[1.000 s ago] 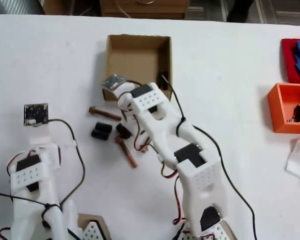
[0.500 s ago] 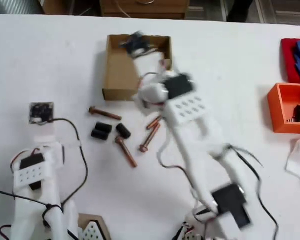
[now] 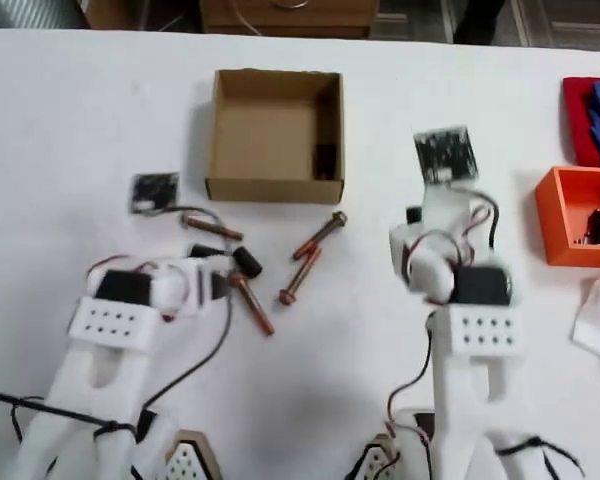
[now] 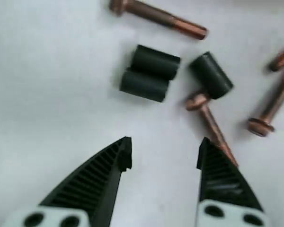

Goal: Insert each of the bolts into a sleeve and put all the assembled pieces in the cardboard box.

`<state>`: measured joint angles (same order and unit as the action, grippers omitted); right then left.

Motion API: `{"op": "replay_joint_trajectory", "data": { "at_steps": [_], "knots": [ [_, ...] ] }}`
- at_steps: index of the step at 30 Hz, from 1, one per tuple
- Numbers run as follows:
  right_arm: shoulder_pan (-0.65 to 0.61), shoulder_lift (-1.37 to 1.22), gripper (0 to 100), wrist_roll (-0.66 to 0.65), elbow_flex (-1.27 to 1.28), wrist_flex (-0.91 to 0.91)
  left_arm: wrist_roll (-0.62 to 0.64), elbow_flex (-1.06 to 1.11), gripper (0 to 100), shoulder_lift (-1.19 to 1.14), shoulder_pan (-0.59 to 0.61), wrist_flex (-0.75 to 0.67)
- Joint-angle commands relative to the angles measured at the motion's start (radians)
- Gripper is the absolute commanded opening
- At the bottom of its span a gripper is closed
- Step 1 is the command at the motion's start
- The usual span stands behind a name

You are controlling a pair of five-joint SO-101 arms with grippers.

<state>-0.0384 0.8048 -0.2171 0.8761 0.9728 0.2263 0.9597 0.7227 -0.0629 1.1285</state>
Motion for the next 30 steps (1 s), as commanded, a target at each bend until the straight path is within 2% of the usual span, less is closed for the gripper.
{"op": "replay_joint_trajectory", "data": {
  "at_steps": [1, 5, 8, 13, 18, 30],
  "knots": [
    [0.013, 0.087, 2.2, 0.008, 0.114, -0.096, -0.003, -0.096, 19, 0.012, -0.147, 0.046],
    [0.013, 0.119, 2.2, 0.008, 0.221, -0.179, 0.005, -0.059, 12, 0.009, -0.19, -0.005],
    [0.013, 0.125, 2.2, 0.008, 0.25, -0.214, 0.127, -0.022, 9, 0.011, -0.192, -0.097],
    [0.015, 0.125, 2.2, 0.034, 0.249, -0.213, 0.347, 0.071, 11, 0.005, -0.193, -0.172],
    [0.01, 0.125, 2.2, 0.038, 0.249, -0.208, 0.356, 0.104, 14, 0.005, -0.195, -0.189],
    [0.01, 0.125, 2.2, 0.037, 0.249, -0.208, 0.368, 0.11, 14, -0.035, -0.212, -0.365]
  ]
}}
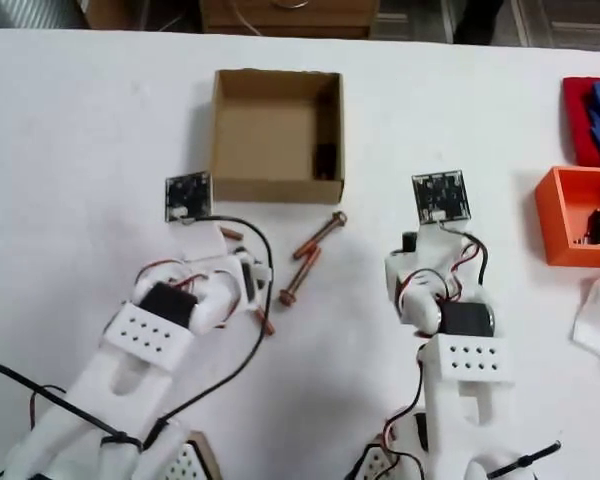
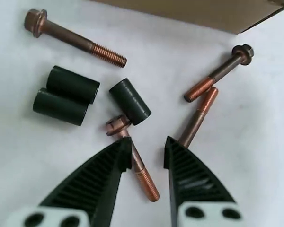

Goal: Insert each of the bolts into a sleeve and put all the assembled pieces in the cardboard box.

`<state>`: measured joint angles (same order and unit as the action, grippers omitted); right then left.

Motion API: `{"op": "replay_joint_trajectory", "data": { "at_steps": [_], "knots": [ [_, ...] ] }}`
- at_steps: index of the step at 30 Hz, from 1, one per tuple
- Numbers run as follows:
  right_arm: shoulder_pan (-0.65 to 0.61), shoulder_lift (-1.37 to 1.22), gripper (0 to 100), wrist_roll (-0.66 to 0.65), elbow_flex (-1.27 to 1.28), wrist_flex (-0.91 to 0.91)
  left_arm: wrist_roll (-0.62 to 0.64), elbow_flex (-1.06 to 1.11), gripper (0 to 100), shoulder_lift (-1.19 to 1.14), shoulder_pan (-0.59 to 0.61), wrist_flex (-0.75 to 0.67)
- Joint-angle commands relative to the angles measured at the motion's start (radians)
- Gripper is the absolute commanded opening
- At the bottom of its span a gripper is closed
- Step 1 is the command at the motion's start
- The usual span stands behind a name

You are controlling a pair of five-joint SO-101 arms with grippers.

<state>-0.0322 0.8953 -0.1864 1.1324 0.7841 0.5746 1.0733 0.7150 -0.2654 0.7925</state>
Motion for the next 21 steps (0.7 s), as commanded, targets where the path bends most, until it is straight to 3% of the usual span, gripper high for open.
{"op": "replay_joint_trajectory", "data": {
  "at_steps": [1, 11, 21],
  "knots": [
    [0.004, 0.035, 2.2, 0.006, -0.008, -0.019, 0.035, -0.004, 14, -0.058, -0.009, -0.029],
    [0.004, 0.035, 2.2, 0.005, -0.008, -0.019, 0.051, -0.245, 14, -0.422, -0.054, 0.078],
    [0.004, 0.035, 2.2, 0.005, -0.008, -0.019, 0.052, -0.335, 14, -0.64, -0.064, 0.078]
  ]
}}
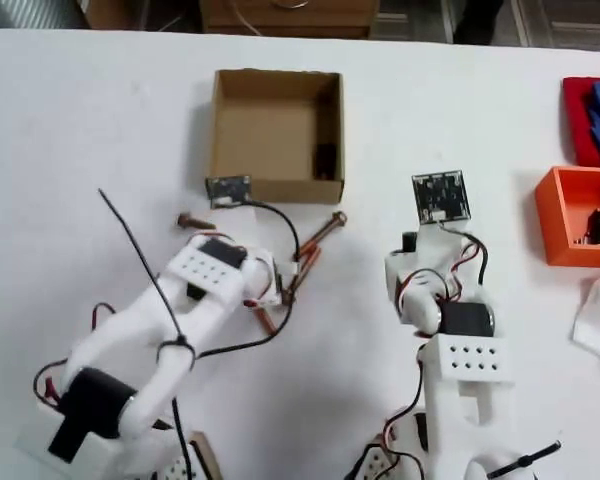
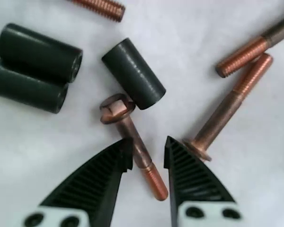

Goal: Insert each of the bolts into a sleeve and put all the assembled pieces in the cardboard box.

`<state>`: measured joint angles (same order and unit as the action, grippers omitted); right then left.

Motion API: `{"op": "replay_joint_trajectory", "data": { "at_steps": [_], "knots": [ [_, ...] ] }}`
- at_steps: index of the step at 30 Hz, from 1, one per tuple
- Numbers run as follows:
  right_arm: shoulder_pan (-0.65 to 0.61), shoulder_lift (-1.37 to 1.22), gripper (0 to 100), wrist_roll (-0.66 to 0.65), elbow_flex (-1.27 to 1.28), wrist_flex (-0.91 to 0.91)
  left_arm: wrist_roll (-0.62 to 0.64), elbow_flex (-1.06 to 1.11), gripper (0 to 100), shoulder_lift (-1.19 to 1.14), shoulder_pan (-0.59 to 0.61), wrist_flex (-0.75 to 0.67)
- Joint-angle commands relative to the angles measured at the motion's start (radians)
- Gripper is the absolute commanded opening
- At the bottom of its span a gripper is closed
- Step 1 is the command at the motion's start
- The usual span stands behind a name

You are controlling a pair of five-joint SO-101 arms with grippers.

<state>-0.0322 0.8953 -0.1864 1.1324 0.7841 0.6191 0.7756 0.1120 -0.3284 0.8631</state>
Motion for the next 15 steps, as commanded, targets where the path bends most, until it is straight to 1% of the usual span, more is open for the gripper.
{"op": "replay_joint_trajectory", "data": {
  "at_steps": [1, 7, 12, 15],
  "knots": [
    [0.004, 0.035, 2.2, 0.005, -0.008, -0.019, 0.009, -0.045, 14, -0.04, -0.002, 0.008],
    [0.004, 0.035, 2.2, 0.005, -0.008, -0.019, 0.009, -0.045, 14, -0.044, 0.0, 0.011],
    [0.004, 0.035, 2.2, 0.005, -0.008, -0.019, 0.0, -0.056, 14, -0.04, 0.005, 0.101],
    [0.002, 0.035, 2.2, 0.005, -0.008, -0.019, 0.003, -0.051, 14, -0.04, 0.005, 0.107]
  ]
}}
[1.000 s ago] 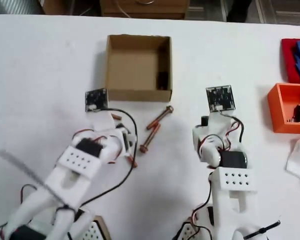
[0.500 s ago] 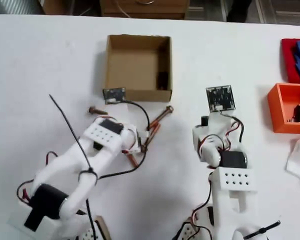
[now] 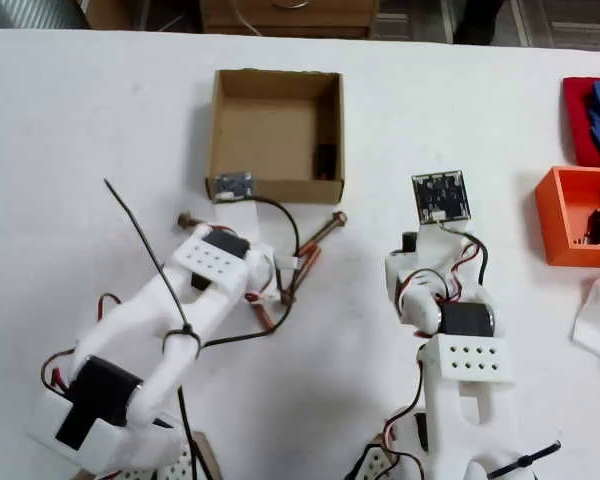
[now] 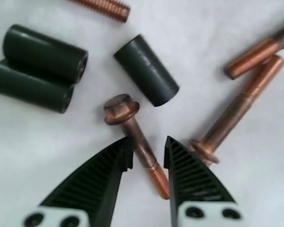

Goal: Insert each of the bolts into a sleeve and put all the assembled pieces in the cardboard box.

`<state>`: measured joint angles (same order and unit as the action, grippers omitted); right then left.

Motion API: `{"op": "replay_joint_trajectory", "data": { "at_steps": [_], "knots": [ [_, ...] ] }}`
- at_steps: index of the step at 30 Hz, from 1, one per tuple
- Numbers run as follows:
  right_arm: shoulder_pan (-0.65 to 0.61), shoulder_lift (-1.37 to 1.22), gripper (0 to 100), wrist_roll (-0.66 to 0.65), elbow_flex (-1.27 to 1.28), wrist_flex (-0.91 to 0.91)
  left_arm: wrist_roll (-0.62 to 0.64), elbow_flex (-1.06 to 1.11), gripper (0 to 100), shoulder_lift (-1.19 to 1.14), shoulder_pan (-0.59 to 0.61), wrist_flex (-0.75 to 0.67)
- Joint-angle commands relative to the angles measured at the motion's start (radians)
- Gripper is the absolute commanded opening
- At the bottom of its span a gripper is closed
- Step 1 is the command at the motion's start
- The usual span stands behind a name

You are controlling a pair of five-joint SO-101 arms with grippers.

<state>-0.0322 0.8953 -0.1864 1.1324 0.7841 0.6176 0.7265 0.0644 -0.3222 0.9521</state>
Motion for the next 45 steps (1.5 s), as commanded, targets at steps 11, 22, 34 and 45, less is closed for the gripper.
{"op": "replay_joint_trajectory", "data": {
  "at_steps": [11, 22, 34, 45],
  "knots": [
    [0.002, 0.035, 2.2, 0.005, -0.008, -0.019, 0.008, -0.05, 14, 0.002, 0.114, -0.029],
    [0.002, 0.035, 2.2, 0.005, -0.008, -0.019, 0.003, -0.051, 14, 0.0, 0.158, -0.068],
    [0.002, 0.035, 2.2, 0.005, -0.008, -0.019, 0.002, -0.051, 2, 0.0, 0.157, -0.068],
    [0.002, 0.035, 2.2, 0.005, -0.008, -0.019, -0.232, -0.061, 3, 0.002, 0.048, 0.026]
  ]
}}
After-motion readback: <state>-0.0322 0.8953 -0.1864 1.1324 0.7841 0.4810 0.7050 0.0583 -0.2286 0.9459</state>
